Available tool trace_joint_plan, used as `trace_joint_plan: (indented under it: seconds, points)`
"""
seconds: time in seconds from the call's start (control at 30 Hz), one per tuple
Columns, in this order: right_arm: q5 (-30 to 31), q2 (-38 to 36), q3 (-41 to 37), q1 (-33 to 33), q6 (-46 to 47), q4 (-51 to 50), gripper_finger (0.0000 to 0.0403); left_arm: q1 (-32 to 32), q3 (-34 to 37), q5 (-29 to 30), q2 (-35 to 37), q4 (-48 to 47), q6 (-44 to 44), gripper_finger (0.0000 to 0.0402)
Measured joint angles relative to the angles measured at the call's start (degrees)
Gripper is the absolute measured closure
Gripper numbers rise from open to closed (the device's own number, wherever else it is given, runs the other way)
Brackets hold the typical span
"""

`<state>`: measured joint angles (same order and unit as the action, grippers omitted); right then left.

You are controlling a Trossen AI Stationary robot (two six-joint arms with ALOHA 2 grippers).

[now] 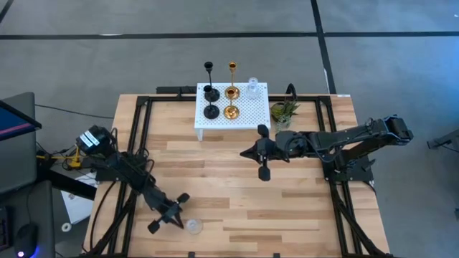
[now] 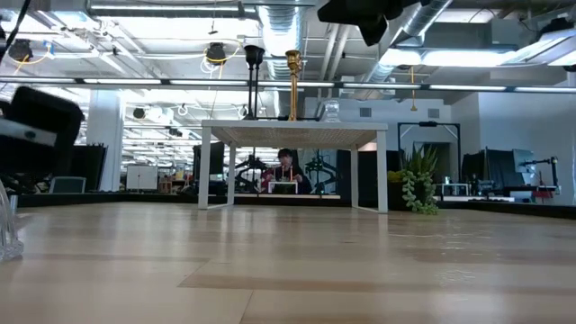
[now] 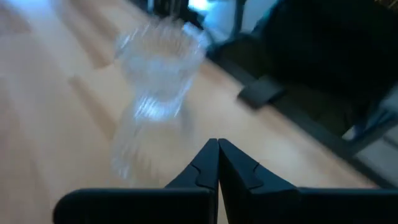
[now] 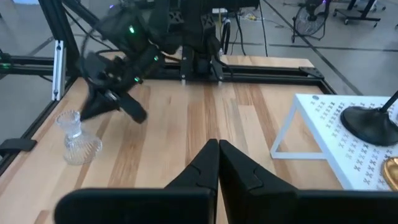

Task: Pick & Place candle stick holders
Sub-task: Put the transparent candle holder on the shelf aligned with the other transparent candle holder

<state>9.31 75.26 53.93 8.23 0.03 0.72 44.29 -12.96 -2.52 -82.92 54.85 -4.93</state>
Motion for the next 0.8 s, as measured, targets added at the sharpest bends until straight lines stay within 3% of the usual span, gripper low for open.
trace_joint_plan:
  seconds: [0.27, 0.53, 0.8]
  points:
    - [-0.01, 0.00, 0.00, 0.02, 0.02, -0.84, 0.0402, -0.85, -4.86, -0.77, -1.83, 0.90, -1.34, 0.0398]
    - [-0.01, 0.00, 0.00, 0.07, 0.02, -3.03, 0.0402, -4.22, -9.81, -0.70, -11.99, 2.67, -4.00, 0.0398]
    - [-0.01, 0.00, -0.01, 0.07, 0.02, -5.73, 0.0403, -9.93, -11.00, 0.12, -13.61, 7.14, 0.09, 0.0398]
